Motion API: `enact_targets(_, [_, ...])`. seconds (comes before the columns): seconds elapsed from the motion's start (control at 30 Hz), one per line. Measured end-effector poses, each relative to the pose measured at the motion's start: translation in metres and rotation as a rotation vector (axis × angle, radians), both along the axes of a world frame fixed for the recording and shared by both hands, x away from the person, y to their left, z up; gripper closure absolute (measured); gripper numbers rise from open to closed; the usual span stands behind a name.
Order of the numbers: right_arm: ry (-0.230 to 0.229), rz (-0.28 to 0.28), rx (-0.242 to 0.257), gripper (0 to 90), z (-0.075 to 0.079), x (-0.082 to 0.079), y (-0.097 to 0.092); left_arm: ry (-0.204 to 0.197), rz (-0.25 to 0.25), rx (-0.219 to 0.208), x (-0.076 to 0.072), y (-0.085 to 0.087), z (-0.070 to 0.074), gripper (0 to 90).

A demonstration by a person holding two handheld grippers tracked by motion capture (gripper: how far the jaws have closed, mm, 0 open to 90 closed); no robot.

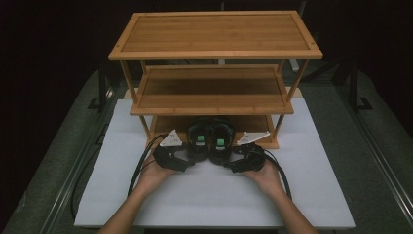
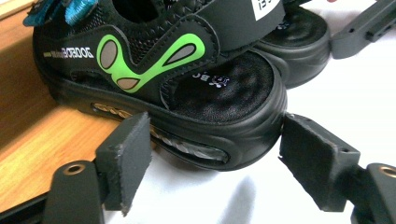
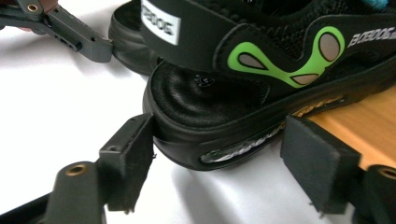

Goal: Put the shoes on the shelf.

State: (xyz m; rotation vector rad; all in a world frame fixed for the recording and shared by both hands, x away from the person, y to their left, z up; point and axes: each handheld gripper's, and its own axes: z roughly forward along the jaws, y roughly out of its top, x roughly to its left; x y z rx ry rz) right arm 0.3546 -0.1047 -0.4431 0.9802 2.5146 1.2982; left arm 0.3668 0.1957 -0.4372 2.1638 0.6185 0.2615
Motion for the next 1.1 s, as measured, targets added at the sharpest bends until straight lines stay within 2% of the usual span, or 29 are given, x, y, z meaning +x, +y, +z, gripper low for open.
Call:
enact_targets(0.2, [-0.005, 0.001, 0.007, 33.9, 0.003, 0.008, -0.002, 0.020, 0.001, 0.000, 0.009, 0.000, 0.003, 28.5])
enact_targets(0.4, [-0.016, -0.007, 0.026, 40.5, 0.006, 0.016, -0.004, 0.011, 0.009, -0.017, 0.012, 0.004, 0.004, 36.7])
enact_targets(0.47, [-0.033, -0.014, 0.018, 46.1, 0.007, 0.019, -0.004, 0.008, 0.010, -0.018, 0.014, 0.006, 0.004, 39.8])
enact_targets(0.57, [-0.034, -0.020, 0.030, 46.9, 0.007, 0.024, -0.004, 0.009, 0.012, -0.014, 0.018, 0.006, 0.005, 42.3])
enact_targets(0.7, [-0.050, -0.027, 0.019, 49.0, 0.007, 0.025, -0.002, -0.002, 0.018, 0.007, 0.023, 0.004, 0.006, 44.1])
enact_targets(0.93, [-0.065, -0.041, 0.015, 50.6, 0.006, 0.031, -0.001, 0.002, 0.053, -0.014, 0.031, 0.002, 0.003, 46.5])
enact_targets(1.07, [-0.063, -0.050, 0.014, 50.9, 0.005, 0.036, -0.001, 0.019, 0.073, -0.016, 0.036, 0.001, 0.003, 47.4])
enact_targets(1.1, [-0.065, -0.052, 0.016, 51.1, 0.005, 0.038, -0.001, 0.010, 0.073, -0.010, 0.038, 0.001, 0.003, 47.4])
